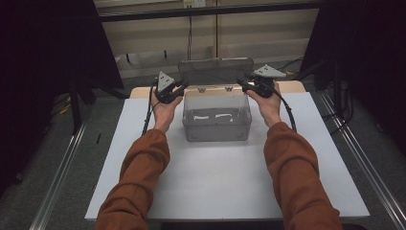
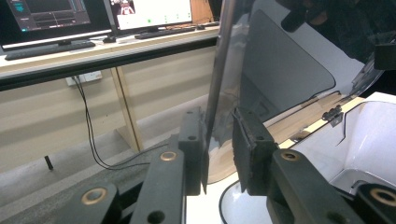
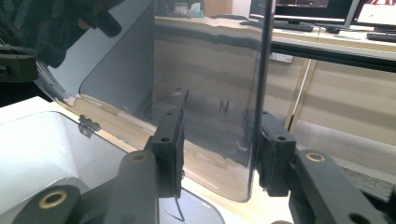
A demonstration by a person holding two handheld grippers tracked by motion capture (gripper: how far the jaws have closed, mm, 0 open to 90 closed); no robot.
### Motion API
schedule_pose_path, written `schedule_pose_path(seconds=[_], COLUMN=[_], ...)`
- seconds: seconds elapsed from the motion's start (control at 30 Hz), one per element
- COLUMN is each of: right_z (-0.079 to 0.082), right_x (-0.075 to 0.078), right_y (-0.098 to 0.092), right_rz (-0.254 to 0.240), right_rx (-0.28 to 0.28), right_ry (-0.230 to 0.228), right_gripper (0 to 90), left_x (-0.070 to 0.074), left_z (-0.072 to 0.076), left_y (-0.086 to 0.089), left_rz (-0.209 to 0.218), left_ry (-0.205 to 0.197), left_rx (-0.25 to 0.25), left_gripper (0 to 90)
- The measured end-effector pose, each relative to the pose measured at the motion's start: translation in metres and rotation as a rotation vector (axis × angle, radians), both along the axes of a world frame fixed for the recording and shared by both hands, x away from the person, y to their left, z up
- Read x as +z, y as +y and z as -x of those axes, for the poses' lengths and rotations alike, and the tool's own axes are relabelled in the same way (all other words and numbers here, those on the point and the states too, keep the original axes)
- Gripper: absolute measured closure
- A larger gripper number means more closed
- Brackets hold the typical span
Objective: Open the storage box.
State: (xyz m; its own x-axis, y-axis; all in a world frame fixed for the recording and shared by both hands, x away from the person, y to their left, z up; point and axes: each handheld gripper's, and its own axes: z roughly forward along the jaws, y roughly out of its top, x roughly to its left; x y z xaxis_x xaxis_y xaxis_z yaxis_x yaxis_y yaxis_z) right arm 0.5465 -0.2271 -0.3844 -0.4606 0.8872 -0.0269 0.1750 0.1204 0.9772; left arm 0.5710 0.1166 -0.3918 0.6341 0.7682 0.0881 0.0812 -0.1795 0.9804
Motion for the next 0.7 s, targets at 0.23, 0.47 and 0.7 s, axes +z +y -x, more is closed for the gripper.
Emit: schedule_pose_path(seconds=[0.23,0.47,0.7], right_z=[-0.0026,-0.0041,-0.0066], right_x=[-0.0004,0.0002,0.0003], right_y=[0.0000,-0.0004,-0.0004], right_rz=[-0.013,-0.014,-0.017], right_rx=[0.000,0.001,-0.001], right_ry=[0.000,0.008,0.008], right_gripper=[57.7,57.9,58.0], left_x=[-0.0025,-0.0061,-0.0087], left_z=[-0.0040,-0.0065,-0.0091], left_y=[-0.0003,-0.0027,-0.0031], left_rz=[0.006,-0.004,-0.004], left_ry=[0.006,0.022,0.027], left_rx=[-0.004,-0.005,-0.004], left_gripper=[73.2,70.2,69.9])
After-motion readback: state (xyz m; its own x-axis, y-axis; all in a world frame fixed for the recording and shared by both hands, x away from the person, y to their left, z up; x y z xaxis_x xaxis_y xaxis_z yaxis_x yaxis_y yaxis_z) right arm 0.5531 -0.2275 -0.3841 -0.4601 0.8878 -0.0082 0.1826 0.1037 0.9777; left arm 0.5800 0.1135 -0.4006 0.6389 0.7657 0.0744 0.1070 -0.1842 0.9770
